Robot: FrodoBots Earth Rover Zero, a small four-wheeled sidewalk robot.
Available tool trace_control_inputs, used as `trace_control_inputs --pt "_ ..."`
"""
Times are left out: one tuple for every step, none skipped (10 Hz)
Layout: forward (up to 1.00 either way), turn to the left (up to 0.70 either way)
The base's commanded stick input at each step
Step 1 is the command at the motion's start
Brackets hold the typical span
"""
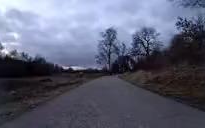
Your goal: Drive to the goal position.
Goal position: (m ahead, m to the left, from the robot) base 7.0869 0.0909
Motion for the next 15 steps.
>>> trace_control_inputs --pt "0.50 0.00" --pt "0.50 0.00" --pt "0.50 0.00" --pt "0.50 0.00" --pt "0.50 0.00" --pt "0.50 0.00" --pt "0.50 0.00" --pt "0.50 0.00" --pt "0.50 0.00" --pt "0.50 0.00" --pt "0.50 0.00" --pt "0.50 0.00" --pt "0.50 0.00" --pt "0.50 0.00" --pt "0.50 0.00"
